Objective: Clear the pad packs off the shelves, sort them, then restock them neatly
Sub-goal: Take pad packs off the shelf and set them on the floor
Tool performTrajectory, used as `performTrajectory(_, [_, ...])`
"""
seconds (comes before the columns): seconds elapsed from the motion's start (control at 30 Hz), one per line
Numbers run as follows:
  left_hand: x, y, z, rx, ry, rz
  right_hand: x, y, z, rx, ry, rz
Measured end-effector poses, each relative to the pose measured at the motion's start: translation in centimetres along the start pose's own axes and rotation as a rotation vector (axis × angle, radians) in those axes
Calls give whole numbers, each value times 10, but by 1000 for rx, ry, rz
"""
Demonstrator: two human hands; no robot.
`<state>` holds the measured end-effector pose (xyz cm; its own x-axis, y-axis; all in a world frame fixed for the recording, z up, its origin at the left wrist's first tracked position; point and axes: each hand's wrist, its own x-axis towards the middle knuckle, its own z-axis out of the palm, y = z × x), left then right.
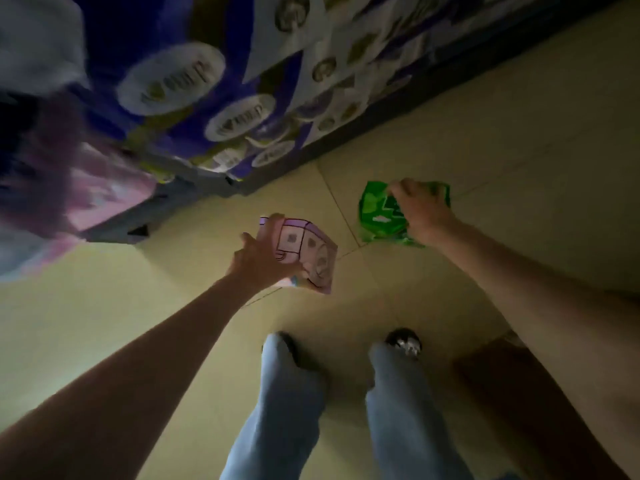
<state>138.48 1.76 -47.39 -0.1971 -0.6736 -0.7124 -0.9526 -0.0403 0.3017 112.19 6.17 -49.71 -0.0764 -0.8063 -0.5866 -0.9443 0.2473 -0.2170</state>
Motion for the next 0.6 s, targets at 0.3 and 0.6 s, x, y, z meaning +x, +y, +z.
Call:
performTrajectory(0.3, [162, -70, 64, -171, 266, 246, 211, 42, 97, -212, 263, -211])
performTrajectory(0.6, [188, -56, 45, -298, 154, 409, 212, 45, 69, 503, 132, -242])
